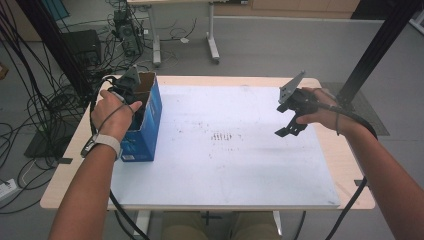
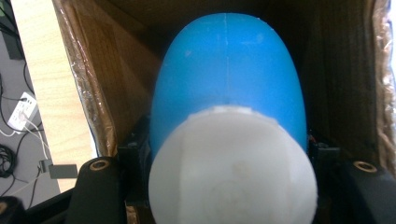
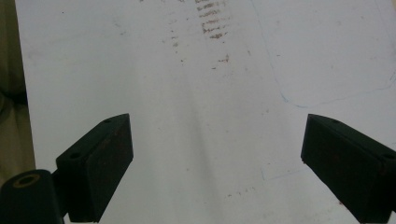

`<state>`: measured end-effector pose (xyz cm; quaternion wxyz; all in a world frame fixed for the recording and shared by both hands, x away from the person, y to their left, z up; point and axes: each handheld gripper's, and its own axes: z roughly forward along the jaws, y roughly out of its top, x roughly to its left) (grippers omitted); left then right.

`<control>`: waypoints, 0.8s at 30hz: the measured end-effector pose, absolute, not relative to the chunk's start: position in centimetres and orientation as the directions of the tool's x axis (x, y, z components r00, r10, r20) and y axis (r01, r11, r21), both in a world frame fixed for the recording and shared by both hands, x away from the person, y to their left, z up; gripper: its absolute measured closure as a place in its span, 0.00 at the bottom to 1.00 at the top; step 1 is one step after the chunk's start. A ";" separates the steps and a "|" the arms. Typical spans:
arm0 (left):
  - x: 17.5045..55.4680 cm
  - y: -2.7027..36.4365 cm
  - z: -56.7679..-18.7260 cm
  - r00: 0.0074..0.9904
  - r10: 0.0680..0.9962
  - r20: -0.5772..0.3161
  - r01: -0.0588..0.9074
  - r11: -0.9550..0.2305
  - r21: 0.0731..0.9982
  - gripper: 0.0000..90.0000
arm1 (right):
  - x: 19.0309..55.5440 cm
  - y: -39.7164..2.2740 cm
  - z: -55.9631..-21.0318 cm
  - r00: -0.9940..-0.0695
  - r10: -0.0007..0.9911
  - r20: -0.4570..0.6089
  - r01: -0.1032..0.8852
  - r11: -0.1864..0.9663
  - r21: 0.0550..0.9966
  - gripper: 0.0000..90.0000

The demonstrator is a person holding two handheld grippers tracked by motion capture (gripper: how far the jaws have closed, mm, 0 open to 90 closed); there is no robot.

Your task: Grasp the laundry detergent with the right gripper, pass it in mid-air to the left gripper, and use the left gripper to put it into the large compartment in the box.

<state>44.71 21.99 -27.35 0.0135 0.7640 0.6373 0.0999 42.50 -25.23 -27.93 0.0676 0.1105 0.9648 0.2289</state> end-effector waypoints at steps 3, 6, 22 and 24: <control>44.7 22.0 -27.4 0.168 0.977 0.135 0.971 -0.187 0.148 0.41 | 42.5 -25.2 -28.0 -0.967 0.242 -0.079 0.181 0.872 0.455 0.10; 44.7 22.0 -27.4 0.168 0.977 0.134 0.971 -0.187 0.149 0.41 | 42.5 -25.2 -27.9 -0.967 0.242 -0.080 0.180 0.872 0.455 0.10; 44.6 22.0 -27.4 0.174 0.975 0.135 0.968 -0.194 0.157 0.41 | 42.4 -25.2 -27.9 -0.967 0.241 -0.080 0.179 0.872 0.455 0.10; 44.6 22.0 -27.4 0.175 0.975 0.134 0.968 -0.196 0.158 0.41 | 42.4 -25.2 -27.9 -0.967 0.242 -0.080 0.180 0.872 0.456 0.10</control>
